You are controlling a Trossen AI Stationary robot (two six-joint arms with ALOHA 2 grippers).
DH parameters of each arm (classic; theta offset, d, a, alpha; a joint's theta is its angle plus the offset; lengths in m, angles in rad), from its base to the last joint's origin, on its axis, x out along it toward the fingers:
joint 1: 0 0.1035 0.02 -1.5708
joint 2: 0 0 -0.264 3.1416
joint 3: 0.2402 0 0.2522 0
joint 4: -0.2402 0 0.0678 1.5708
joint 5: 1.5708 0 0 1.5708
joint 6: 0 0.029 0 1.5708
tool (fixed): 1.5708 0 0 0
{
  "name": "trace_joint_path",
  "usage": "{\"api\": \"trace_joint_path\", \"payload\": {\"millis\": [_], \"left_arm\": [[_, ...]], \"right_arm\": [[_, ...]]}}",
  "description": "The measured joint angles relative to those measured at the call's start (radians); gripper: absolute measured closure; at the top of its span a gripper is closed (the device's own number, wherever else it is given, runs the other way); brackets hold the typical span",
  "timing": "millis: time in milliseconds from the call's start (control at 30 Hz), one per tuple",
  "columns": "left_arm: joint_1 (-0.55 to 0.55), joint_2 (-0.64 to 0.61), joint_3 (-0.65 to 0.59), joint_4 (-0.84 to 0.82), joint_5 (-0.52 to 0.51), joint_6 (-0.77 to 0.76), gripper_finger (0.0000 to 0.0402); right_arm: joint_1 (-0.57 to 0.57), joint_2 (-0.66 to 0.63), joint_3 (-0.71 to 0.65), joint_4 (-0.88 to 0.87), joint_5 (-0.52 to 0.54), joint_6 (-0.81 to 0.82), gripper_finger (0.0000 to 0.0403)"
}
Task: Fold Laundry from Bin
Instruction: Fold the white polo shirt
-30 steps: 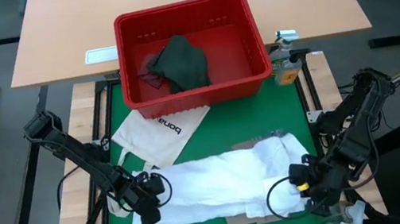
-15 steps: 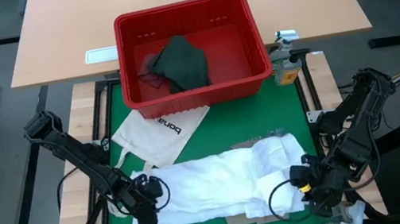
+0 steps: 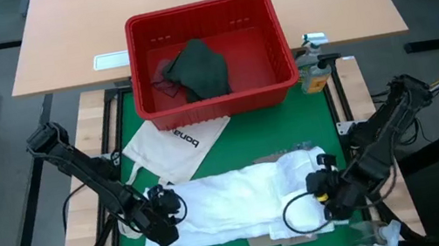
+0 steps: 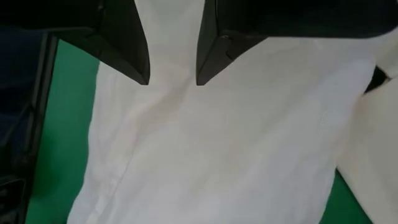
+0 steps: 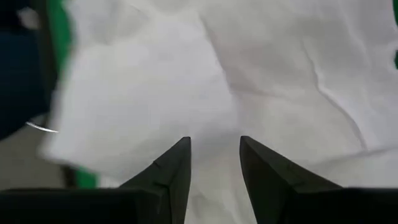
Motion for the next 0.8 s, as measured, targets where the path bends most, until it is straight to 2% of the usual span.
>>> {"api": "trace_joint_path", "payload": {"millis": [133,267,533,700,800], "left_arm": [[0.000,0.039,0.000,-0.002,0.002,0.000,0.0281],[0.000,0.085,0.000,-0.003,0.049,0.000,0.0288],[-0.001,0.139,0.000,-0.008,0.286,0.000,0.0307],[-0.006,0.134,0.000,-0.039,0.448,-0.003,0.0322],[-0.014,0.133,0.000,-0.044,0.484,-0.006,0.0334]], "right_arm": [[-0.046,0.000,-0.070,0.022,-0.008,-0.018,0.0265],[-0.066,0.000,-0.121,0.112,-0.111,-0.048,0.0265],[-0.034,0.004,-0.253,0.322,-0.403,-0.061,0.0265],[-0.015,0.007,-0.298,0.317,-0.557,-0.014,0.0265],[-0.016,0.007,-0.301,0.315,-0.608,-0.011,0.0265]]}}
